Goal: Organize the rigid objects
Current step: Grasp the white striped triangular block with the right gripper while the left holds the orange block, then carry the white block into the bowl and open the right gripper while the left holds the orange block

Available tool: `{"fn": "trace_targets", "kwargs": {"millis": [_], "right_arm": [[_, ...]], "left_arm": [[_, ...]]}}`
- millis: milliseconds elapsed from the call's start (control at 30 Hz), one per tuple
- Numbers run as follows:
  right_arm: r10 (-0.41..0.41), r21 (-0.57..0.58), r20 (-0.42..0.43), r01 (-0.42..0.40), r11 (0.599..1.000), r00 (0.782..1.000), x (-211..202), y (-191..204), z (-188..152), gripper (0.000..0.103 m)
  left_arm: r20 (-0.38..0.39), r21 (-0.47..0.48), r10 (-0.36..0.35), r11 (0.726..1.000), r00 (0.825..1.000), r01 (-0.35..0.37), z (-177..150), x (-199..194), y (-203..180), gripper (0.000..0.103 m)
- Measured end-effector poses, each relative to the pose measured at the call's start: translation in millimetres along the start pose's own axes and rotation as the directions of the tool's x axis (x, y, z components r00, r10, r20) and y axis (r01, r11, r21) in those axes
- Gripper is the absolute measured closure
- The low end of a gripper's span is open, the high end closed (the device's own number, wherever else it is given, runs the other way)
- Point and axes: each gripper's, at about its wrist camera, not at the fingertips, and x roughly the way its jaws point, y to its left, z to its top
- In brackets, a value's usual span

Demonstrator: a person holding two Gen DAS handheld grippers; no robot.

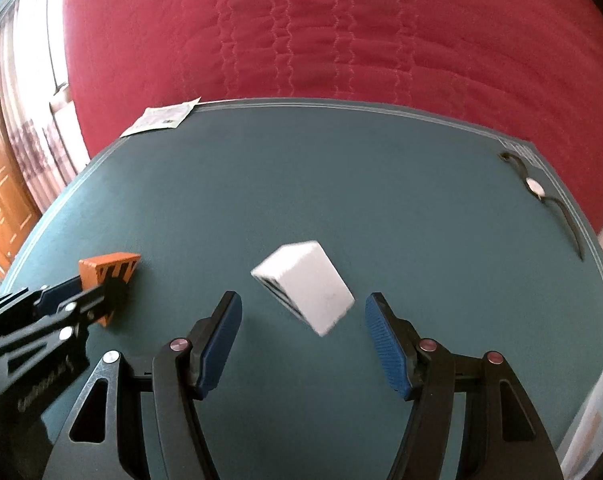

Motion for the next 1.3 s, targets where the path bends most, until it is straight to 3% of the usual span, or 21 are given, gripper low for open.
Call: {"fn": "trace_targets", "kwargs": {"millis": [233, 500, 1300], "right_arm": [[0.001, -0.034, -0.034, -0.003, 0.999, 0.999, 17, 4, 12, 0.039], [-0.015, -0.071, -0.027, 0.014, 0.997, 1.0, 11, 8, 7, 0.066], [-0.014, -0.043, -0.029, 0.013, 0.999, 0.999, -51, 27, -59, 0.065]], "left_arm": [[-0.007, -0.013, 0.0, 1.0, 1.0, 0.0, 0, 1, 4, 0.072], [-0.007, -0.01, -0.002, 1.0, 1.0, 0.002, -1, 2, 5, 0.072], [0.02, 0.035, -0.041, 0.999, 0.999, 0.04, -8, -10, -14, 0.072]]}}
